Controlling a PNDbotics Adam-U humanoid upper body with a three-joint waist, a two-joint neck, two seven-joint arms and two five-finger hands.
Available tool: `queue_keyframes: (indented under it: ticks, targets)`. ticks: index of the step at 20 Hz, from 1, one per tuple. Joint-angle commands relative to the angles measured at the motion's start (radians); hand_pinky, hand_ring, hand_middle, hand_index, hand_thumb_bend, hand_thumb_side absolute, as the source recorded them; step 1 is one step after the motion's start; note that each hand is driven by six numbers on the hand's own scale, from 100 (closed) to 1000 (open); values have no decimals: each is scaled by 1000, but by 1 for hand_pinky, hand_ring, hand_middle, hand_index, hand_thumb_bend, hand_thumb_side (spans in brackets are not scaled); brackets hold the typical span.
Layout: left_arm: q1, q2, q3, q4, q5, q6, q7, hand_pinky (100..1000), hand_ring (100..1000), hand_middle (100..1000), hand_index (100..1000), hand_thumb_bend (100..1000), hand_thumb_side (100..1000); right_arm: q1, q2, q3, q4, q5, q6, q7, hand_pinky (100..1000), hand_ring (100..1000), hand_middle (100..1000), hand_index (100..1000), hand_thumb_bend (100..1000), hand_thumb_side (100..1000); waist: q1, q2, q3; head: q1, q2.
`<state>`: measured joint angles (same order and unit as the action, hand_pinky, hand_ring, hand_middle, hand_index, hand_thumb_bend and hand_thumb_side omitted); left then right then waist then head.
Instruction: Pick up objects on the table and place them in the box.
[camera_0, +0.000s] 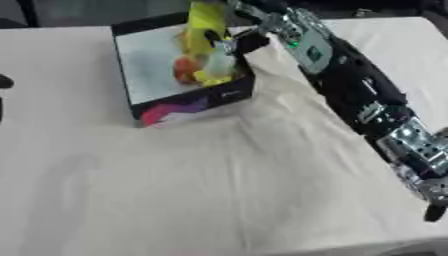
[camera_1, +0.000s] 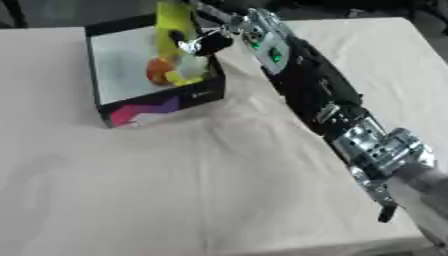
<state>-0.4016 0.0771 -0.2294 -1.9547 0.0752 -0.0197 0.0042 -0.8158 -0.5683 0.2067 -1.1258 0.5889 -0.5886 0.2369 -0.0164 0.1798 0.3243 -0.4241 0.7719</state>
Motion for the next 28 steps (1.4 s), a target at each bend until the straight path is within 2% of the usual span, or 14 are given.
queue_keyframes:
  ticks: [1,4,5,6,9,10,12,14,16,18,20,23,25,28]
  targets:
    - [-17,0,-1,-19,3,-1,-2,100,477,556,814,100,798,-10,-13,0,-27,33,-19,27,1000,1000,1000,1000,100,324,-12,-19,-2,0,-2]
    - [-16,1,1,-19,3,-1,0,100,477,556,814,100,798,-6,-16,-7,-51,19,-19,21,1000,1000,1000,1000,100,296,-12,-18,-5,3,-2]
    - [-15,2,1,-18,2,-1,1,100,477,556,814,100,798,-3,-19,-9,-63,10,-17,15,1000,1000,1000,1000,100,217,-12,-18,-7,5,-2]
    - [-14,3,2,-18,2,-1,2,100,477,556,814,100,799,1,-24,-12,-76,2,-13,9,1000,1000,1000,1000,100,198,-12,-19,-9,7,-2]
    - [-9,9,8,-16,-1,-1,9,100,478,556,813,100,799,19,-43,-25,-122,-36,7,-23,982,991,986,1000,100,204,-11,-20,-23,20,-2]
    - [-5,13,11,-15,-3,-1,12,100,478,555,813,100,801,30,-51,-29,-141,-66,17,-36,963,975,953,1000,100,215,-11,-22,-34,27,-2]
    - [8,23,18,-10,-7,-1,21,100,481,555,813,100,804,60,-78,-36,-200,-156,45,-60,924,944,886,966,100,254,-13,-27,-63,51,-2]
    - [26,36,28,-6,-13,-3,32,100,482,555,813,100,805,122,-123,-55,-304,-270,81,-87,906,924,857,947,100,291,-18,-36,-94,85,-2]
    - [41,46,40,-1,-20,-7,46,100,484,554,812,100,807,205,-162,-88,-423,-375,120,-118,886,892,817,922,100,376,-23,-44,-121,120,-2]
    - [59,57,53,8,-27,-8,63,100,484,552,811,100,810,318,-169,-139,-544,-476,159,-161,867,856,773,899,100,432,-27,-50,-151,160,-2]
    - [75,65,61,14,-32,-11,77,100,485,552,810,100,811,448,-142,-190,-669,-555,194,-188,860,847,760,894,100,444,-30,-57,-177,201,-2]
    - [97,79,72,21,-37,-14,96,100,486,552,809,100,815,613,-66,-255,-821,-595,238,-191,847,827,733,882,100,457,-36,-61,-215,259,-2]
    - [109,86,75,26,-40,-13,104,100,489,552,809,100,816,693,-6,-280,-861,-588,242,-187,834,811,722,876,100,465,-39,-65,-236,290,-2]
    - [123,92,81,33,-45,-14,113,100,494,552,809,100,819,783,100,-300,-873,-563,229,-171,823,792,710,861,100,470,-41,-69,-259,327,-2]
